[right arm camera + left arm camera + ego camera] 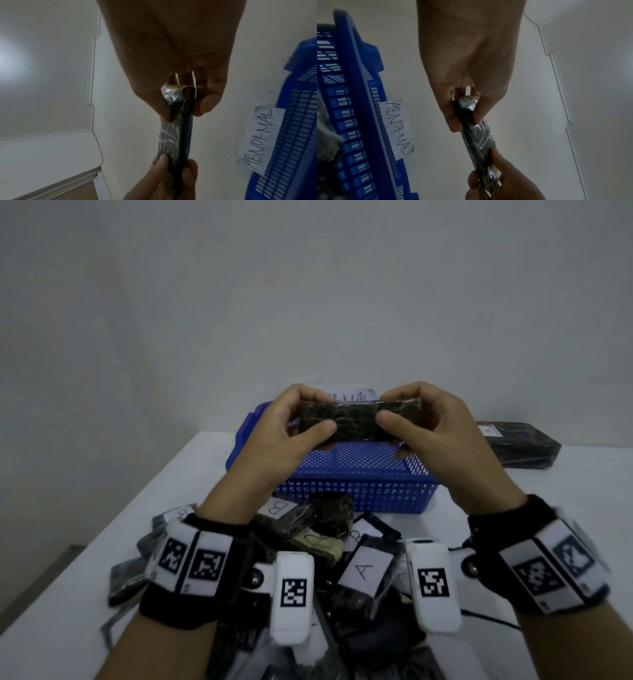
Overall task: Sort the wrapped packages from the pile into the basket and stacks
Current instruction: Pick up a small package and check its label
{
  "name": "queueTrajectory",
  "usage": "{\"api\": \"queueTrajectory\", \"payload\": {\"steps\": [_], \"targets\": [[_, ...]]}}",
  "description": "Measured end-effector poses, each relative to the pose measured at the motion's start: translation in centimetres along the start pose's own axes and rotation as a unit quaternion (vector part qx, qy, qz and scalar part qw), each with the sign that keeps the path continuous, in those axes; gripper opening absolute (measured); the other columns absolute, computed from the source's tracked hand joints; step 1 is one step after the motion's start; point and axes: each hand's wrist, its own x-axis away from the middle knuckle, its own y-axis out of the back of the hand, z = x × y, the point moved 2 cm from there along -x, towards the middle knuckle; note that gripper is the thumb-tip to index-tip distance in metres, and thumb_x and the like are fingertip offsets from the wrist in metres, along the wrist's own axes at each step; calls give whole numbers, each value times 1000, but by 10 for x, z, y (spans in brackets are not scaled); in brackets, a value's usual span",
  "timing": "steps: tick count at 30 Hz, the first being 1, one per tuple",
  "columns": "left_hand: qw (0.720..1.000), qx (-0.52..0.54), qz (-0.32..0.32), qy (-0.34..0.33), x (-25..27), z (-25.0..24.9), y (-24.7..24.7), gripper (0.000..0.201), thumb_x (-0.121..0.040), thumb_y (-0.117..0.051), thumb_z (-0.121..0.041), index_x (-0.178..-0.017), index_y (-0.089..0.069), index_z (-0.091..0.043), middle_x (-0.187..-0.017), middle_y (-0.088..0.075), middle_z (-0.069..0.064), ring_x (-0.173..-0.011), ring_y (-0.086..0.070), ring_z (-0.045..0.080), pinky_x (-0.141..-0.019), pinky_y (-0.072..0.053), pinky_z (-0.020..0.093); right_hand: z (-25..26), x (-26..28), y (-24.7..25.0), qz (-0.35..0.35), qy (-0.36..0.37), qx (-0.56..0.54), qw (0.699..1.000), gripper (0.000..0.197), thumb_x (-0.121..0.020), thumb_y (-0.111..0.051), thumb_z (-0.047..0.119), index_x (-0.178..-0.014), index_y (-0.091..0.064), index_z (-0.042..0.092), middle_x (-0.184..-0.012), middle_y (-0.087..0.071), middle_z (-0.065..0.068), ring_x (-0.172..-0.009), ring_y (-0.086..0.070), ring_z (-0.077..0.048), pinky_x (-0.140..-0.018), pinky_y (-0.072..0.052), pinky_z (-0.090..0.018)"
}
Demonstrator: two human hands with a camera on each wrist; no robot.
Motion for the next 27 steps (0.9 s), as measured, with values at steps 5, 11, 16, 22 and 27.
{"api": "queueTrajectory", "payload": {"steps": [5,11,16,22,27], "targets": [[999,-40,3,-16,2,0,6,21,-94,-63,1,-104,-58,-16,-107,-62,2,-96,-67,8,-83,-57,27,-4,1,-9,36,-63,-68,995,30,-89,-64,46,-103,-65,20,-93,-71,3,-59,-61,-15,-57,-57,-28],[998,-55,-3,-33,2,0,5,12,-93,-64,-10,-97,-60,-20,-102,-63,2,-96,-64,15,-89,-55,33,-15,-2,-13,33,-102,-152,982,5,-93,-69,17,-90,-65,17,-96,-67,-9,-67,-60,-18,-65,-55,-27],[997,-40,-13,-58,3,2,2,10,-95,-64,-7,-97,-61,-16,-99,-64,5,-91,-61,12,-86,-52,30,-18,-1,-17,13,-87,-176,981,27,-84,-67,-5,-70,-61,18,-88,-72,-5,-69,-58,-16,-62,-49,-26],[999,-31,-23,38,4,4,3,16,-95,-64,-19,-111,-60,-19,-107,-67,1,-93,-68,16,-79,-58,28,-16,-6,-8,30,-54,-177,982,19,-81,-70,-7,-82,-66,11,-105,-73,-6,-93,-65,-25,-71,-55,-27],[997,56,8,58,5,2,1,24,-92,-62,0,-113,-58,-11,-111,-62,7,-88,-67,16,-71,-57,23,-15,-6,-7,28,-86,-211,973,20,-93,-68,15,-110,-60,10,-104,-66,-8,-82,-68,-17,-69,-58,-26]]}}
